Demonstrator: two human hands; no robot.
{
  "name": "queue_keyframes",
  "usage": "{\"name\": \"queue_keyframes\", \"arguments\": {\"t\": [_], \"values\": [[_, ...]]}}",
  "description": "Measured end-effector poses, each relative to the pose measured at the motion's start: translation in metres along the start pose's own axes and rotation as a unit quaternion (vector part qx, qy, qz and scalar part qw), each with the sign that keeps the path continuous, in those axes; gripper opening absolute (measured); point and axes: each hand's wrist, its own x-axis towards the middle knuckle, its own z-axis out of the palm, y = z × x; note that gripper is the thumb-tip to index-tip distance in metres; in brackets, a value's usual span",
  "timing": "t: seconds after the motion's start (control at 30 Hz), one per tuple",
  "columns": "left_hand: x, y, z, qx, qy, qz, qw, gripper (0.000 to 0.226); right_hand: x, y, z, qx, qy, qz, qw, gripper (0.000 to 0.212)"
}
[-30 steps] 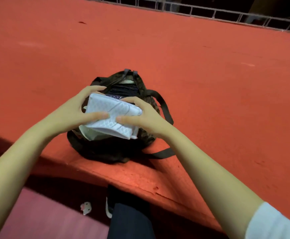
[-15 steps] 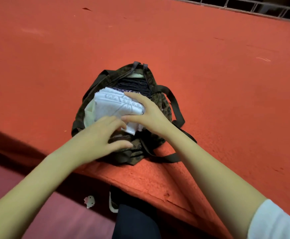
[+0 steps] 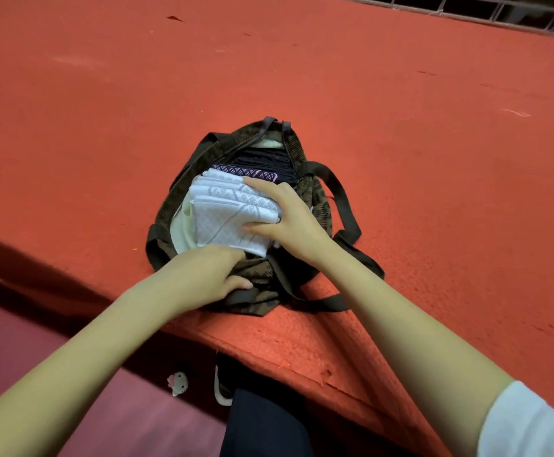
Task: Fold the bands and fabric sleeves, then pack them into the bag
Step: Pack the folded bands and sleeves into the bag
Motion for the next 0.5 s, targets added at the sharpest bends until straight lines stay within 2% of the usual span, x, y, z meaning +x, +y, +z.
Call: {"name": "queue_keyframes", "arguments": {"t": [0.03,0.13,0.23,0.3,0.4,0.5], "values": [[-0.002,0.001,-0.004,-0.02,0.008,0.026,0.999,0.037,0.0,0.0,0.0,0.005,-0.001,0.0,1.0,0.067],[-0.012,0.011,-0.02,-0.051,0.01,0.089,0.995,0.051,0.0,-0.006,0.0,0.022,0.0,-0.004,1.0,0.066],[-0.018,0.02,-0.027,-0.093,-0.042,0.083,0.991,0.04,0.001,-0.01,-0.001,-0.002,-0.012,-0.017,1.0,0.066],[-0.02,0.02,-0.025,-0.1,-0.061,0.091,0.989,0.037,-0.001,-0.006,-0.001,-0.04,-0.051,-0.019,0.998,0.068],[-0.027,-0.001,-0.019,-0.054,-0.065,0.072,0.994,0.047,-0.009,-0.001,-0.004,-0.133,-0.131,0.016,0.982,0.07],[-0.037,-0.032,-0.022,0.009,-0.048,0.041,0.998,0.049,-0.007,-0.017,-0.015,-0.221,-0.141,0.022,0.965,0.062]]}}
